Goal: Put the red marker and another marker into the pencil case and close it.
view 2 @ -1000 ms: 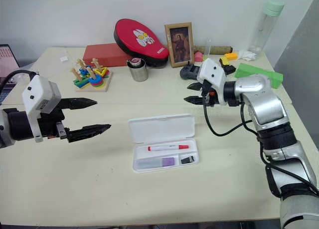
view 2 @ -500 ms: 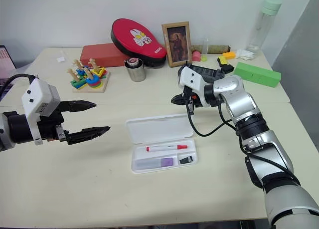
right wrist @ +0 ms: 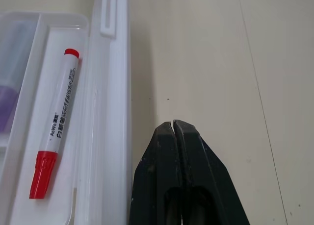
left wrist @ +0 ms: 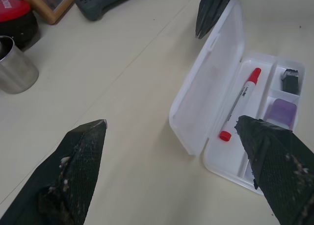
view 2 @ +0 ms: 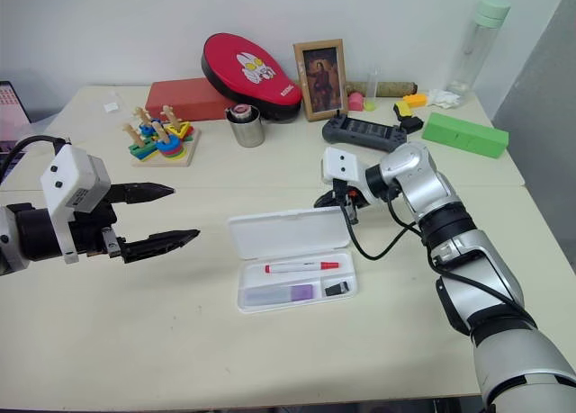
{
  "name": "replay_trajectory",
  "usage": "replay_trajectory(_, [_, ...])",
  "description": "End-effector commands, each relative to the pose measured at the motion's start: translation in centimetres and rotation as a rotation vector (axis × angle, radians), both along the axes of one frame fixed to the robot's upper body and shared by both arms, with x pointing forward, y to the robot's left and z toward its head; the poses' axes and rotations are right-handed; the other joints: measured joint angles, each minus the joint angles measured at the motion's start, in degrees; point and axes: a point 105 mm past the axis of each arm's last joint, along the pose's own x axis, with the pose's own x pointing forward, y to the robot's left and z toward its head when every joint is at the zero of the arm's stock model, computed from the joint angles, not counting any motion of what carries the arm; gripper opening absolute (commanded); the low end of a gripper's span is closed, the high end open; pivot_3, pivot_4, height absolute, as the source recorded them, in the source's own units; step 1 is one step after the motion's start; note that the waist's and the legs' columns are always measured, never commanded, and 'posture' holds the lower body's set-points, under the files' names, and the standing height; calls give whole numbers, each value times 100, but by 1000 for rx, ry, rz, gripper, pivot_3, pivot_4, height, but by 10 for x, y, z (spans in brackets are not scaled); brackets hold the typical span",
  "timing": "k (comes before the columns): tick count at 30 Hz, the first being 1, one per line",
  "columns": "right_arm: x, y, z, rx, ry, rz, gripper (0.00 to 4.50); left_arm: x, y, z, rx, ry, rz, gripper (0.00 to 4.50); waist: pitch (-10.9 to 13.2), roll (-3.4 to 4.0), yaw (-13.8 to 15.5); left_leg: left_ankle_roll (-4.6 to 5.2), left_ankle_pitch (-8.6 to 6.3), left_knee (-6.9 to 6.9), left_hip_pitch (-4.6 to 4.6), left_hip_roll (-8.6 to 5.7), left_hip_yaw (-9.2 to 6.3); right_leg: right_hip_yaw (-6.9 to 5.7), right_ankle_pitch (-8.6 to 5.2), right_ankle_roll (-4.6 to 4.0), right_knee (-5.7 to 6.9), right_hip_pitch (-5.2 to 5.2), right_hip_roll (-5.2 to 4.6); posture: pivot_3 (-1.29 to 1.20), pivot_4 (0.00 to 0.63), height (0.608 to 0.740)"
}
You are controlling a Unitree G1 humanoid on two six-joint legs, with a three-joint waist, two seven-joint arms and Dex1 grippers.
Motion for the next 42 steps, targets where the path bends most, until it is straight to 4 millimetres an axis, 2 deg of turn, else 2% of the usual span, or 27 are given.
replay_trajectory(1, [-10, 7, 16, -2, -51, 82, 27, -11, -5, 8, 30, -15, -51, 4500, 0, 0, 0, 0, 0, 0, 0, 0, 0, 0, 0, 0, 0, 0, 0, 0, 150, 740])
replay_trajectory(4, [-13, 7, 15, -8, -51, 100, 27, -17, -9, 4, 39, 19, -85, 4500, 0, 0, 0, 0, 0, -1, 0, 0, 0, 0, 0, 0, 0, 0, 0, 0, 150, 740])
replay_trajectory(8, [-29, 14, 11, -23, -58, 173, 27, -19, -6, -1, 87, 43, -102, 4500, 0, 0, 8, 0, 0, -2, 0, 0, 0, 0, 0, 0, -1, 0, 0, 0, 150, 740])
replay_trajectory(12, [-43, 20, 12, -7, -45, 212, 27, -18, -13, 3, 54, 32, -120, 4500, 0, 0, 22, 0, 0, -1, 0, 0, 0, -1, 0, 0, 0, 0, 0, 0, 150, 740])
replay_trajectory(17, [-61, 21, 0, -29, -15, 251, 27, -23, -18, -1, 50, 77, -163, 4500, 0, 0, 26, 0, 0, -1, 1, 0, -1, 0, 0, 0, 0, 1, 0, 0, 150, 740])
replay_trajectory(21, [-72, 24, 1, -31, -14, 278, 27, -31, -25, -9, 66, 123, -226, 4500, 0, 0, 30, 0, 0, -1, 0, 0, 0, 0, 0, 0, 0, 0, 0, 0, 150, 740])
replay_trajectory(25, [-84, 28, -3, -26, 3, 298, 27, -28, -27, -12, 67, 117, -224, 4500, 0, 0, 31, 0, 0, -1, 1, 1, 0, 0, 0, 0, 0, 0, 0, 0, 150, 740])
replay_trajectory(29, [-88, 31, -23, -31, 50, 252, 27, -26, -30, -12, 51, 109, -225, 4500, -1, -1, 33, 0, 0, 0, 1, 1, -1, 0, 0, 1, -2, 1, 0, 0, 150, 740])
replay_trajectory(33, [-89, 32, -33, -32, 77, 225, 27, -25, -29, -13, 56, 109, -217, 4500, 0, 0, 33, 0, 0, 0, 1, 1, 0, 0, 0, 1, -1, 1, 0, 0, 150, 740])
replay_trajectory(35, [-85, 33, -47, -44, 99, 176, 27, -25, -28, -13, 64, 109, -210, 4500, 0, -1, 33, 0, 0, 1, 1, 1, 0, 0, -1, 0, 0, 1, 0, 0, 150, 740])
replay_trajectory(39, [-79, 25, -73, -97, 124, 110, 27, -25, -25, -12, 74, 107, -195, 4500, -2, -2, 33, 0, 0, 2, 1, 1, 0, 0, -1, 1, -1, 1, 0, 0, 150, 740])
replay_trajectory(42, [-76, 20, -82, -124, 114, 91, 27, -24, -25, -12, 73, 104, -187, 4500, -4, -5, 33, 0, 0, 2, 6, 1, 1, 1, -1, 1, -1, 5, 0, 0, 150, 740])
